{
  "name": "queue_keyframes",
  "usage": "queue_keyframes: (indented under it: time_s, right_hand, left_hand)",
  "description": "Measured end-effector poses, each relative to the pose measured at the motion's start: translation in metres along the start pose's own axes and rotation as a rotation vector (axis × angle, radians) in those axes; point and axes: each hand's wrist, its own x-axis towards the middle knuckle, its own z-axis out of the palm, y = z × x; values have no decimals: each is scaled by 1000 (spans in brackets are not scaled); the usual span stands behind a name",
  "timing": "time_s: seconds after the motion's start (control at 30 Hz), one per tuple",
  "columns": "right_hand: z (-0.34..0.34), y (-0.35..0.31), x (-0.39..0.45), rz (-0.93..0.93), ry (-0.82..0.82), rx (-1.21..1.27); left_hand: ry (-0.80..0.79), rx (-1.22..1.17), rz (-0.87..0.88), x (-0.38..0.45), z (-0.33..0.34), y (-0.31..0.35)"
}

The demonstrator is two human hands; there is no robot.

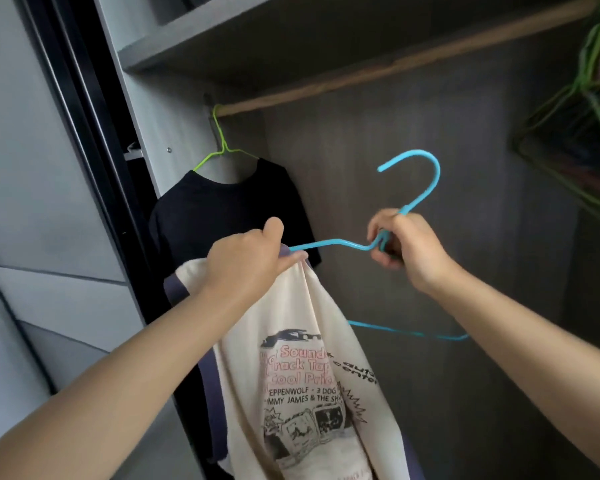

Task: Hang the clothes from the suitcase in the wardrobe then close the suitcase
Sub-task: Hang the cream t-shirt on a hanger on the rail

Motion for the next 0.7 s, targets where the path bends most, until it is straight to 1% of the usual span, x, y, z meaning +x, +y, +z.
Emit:
queue_keyframes:
  time_s: [0.07, 0.13, 0.17, 0.23, 0.3, 0.37, 0.4, 0.47, 0.5, 0.53, 0.57, 0.67, 0.7]
  right_hand:
    - [-2, 0, 1, -28, 62, -126]
    - [-2, 2, 1, -72, 137, -261]
    - [-2, 3, 0, -89, 157, -285]
    - [-1, 3, -1, -114, 147, -303]
    - [-1, 1, -2, -138, 122, -327]
    - [-4, 2, -3, -192, 139, -382]
    - [-8, 4, -6, -272, 192, -448]
    - [-15, 9, -16, -508, 339, -614]
    - [-17, 14, -22, -589, 364, -663]
    - [-14, 20, -27, -616, 320, -674]
    - [-10, 27, -31, -560, 215, -650]
    - [15, 32, -33, -154, -209, -525]
    - [22, 34, -30, -65, -268, -472]
  left_hand:
    - [-240, -71, -123, 1, -5, 13]
    - [-371, -32, -146, 5, -6, 26]
    - [-386, -7, -131, 9, -8, 33]
    - [-365, 18, -98, 17, -9, 43]
    - [-348, -3, -79, 23, -9, 48]
    - [-328, -8, -74, 27, -7, 44]
    - [-314, -8, -88, 28, -6, 39]
    - [-299, -23, -153, 31, -4, 25]
    - [-299, -38, -186, 31, -3, 18]
    - [-298, -55, -208, 32, -2, 13]
    - [-292, -76, -223, 34, -2, 11]
    - [-275, -153, -212, 41, -5, 15]
    - [-277, -174, -211, 43, -7, 18]
